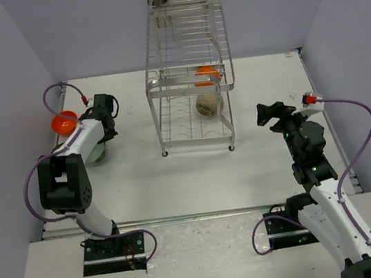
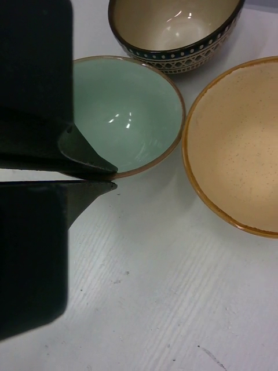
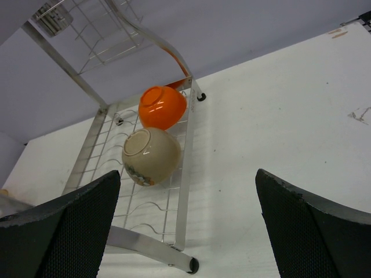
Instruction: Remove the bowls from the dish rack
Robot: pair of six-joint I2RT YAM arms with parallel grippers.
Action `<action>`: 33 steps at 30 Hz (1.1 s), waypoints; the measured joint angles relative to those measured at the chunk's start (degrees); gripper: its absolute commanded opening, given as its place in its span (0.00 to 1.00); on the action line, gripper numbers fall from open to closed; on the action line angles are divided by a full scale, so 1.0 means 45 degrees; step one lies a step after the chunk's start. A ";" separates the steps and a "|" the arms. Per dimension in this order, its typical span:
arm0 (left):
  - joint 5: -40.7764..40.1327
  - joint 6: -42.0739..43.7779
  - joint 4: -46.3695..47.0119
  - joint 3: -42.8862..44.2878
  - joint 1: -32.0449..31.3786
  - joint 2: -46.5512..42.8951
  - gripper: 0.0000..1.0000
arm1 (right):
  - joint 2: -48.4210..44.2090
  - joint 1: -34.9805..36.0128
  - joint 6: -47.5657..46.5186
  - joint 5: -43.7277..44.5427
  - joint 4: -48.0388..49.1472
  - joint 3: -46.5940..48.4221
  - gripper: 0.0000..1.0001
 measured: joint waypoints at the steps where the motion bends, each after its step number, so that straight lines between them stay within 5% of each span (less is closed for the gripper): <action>1: -0.0068 -0.0005 -0.0010 0.0107 0.0000 0.0112 0.00 | 0.0000 0.0000 0.0000 0.0000 0.0000 0.0000 0.99; 28: 0.0617 -0.1030 0.0189 -0.0563 -0.0301 -0.0219 0.00 | -0.0015 0.0024 -0.0019 0.0005 -0.0117 0.0005 0.99; 33: 0.1001 -0.1258 0.0228 -0.0593 -0.0301 -0.0262 0.23 | 0.0010 0.0029 -0.0019 0.0005 -0.0291 0.0087 0.99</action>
